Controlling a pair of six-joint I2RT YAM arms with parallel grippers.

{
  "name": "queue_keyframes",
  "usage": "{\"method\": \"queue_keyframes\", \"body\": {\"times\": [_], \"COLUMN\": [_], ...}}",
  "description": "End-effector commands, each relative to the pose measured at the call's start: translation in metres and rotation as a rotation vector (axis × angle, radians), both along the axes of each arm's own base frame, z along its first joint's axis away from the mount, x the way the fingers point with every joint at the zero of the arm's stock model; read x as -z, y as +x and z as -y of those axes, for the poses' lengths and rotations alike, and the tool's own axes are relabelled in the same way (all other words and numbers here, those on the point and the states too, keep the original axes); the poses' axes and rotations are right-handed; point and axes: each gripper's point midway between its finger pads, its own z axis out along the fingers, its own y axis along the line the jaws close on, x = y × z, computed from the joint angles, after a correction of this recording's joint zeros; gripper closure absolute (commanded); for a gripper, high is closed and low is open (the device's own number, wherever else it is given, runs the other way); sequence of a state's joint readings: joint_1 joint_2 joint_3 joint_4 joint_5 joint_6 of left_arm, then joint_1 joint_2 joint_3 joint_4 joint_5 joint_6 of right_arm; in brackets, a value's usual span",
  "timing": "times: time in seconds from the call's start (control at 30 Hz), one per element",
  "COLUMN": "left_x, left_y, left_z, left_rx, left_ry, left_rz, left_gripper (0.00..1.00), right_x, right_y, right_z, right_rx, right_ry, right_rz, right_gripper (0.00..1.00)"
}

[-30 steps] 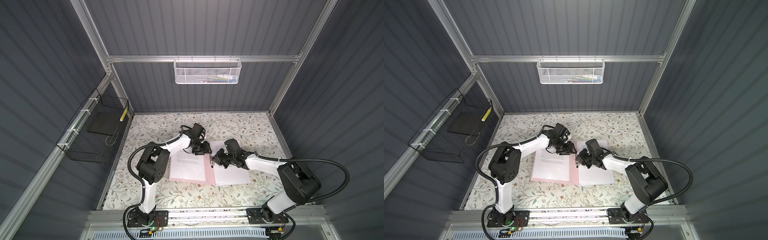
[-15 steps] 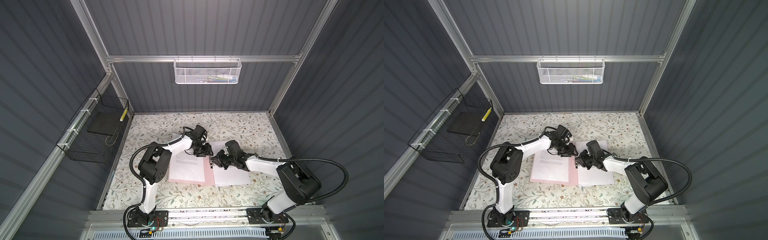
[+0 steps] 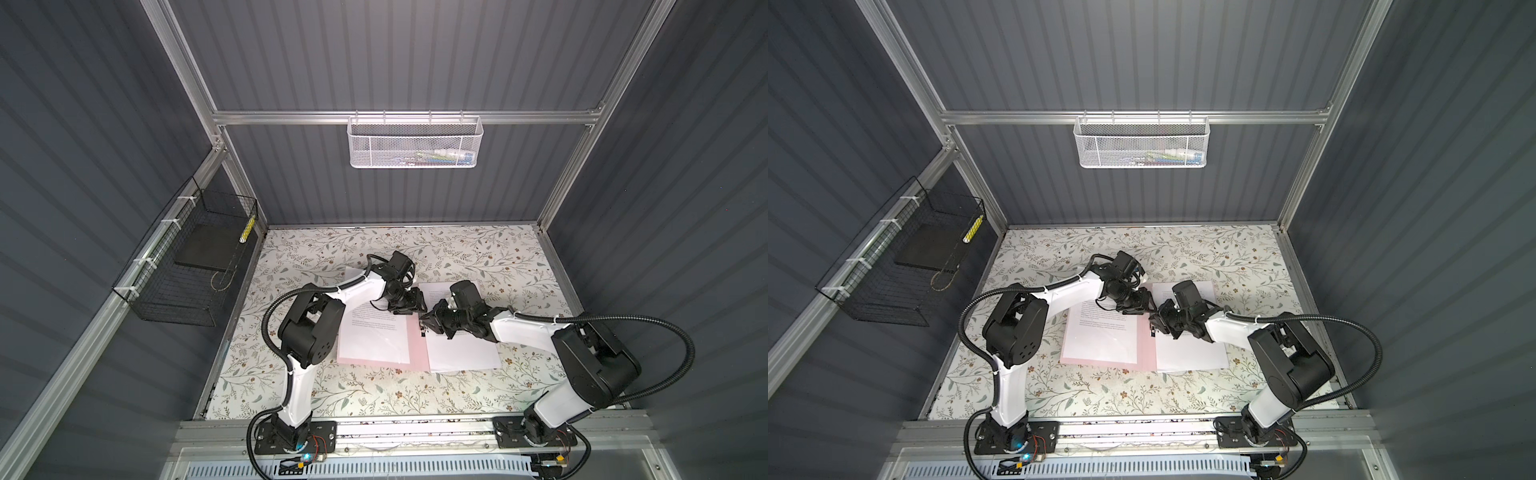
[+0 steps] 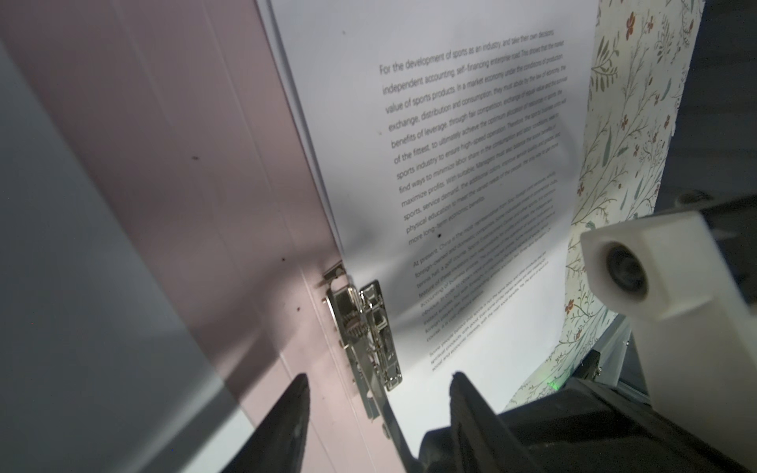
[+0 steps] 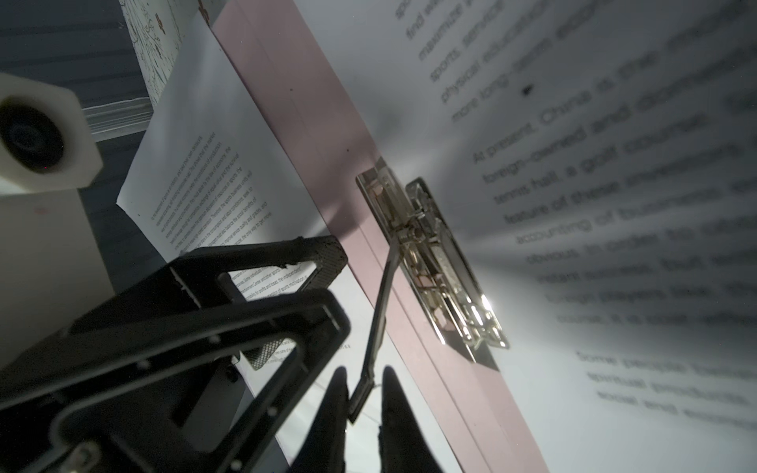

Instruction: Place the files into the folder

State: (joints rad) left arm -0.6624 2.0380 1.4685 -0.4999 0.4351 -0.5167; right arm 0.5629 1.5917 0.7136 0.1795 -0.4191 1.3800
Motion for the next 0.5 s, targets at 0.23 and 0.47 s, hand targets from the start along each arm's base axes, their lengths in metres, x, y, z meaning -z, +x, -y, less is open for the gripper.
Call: {"method": "queue_keyframes", "body": {"times": [0.23, 0.47], "left_x": [0.013, 0.020], "left_y": [-0.006, -0.011], "left_z": [0.001, -0.003], "left_rx": [0.016, 0.017], "left_ry": [0.011, 0.038], "left_rz": [-0.037, -0.056], "left_gripper": [0.44, 0.45], "right_x": [0.005, 0.007], "right_y": [-0.004, -0.006], "right_z": [0.000, 0.000], "right_rx": [0.009, 0.016], "right_ry": [0.018, 0.041], "right_rz": [-0.024, -0.031], "right_gripper": [0.87, 0.95]}}
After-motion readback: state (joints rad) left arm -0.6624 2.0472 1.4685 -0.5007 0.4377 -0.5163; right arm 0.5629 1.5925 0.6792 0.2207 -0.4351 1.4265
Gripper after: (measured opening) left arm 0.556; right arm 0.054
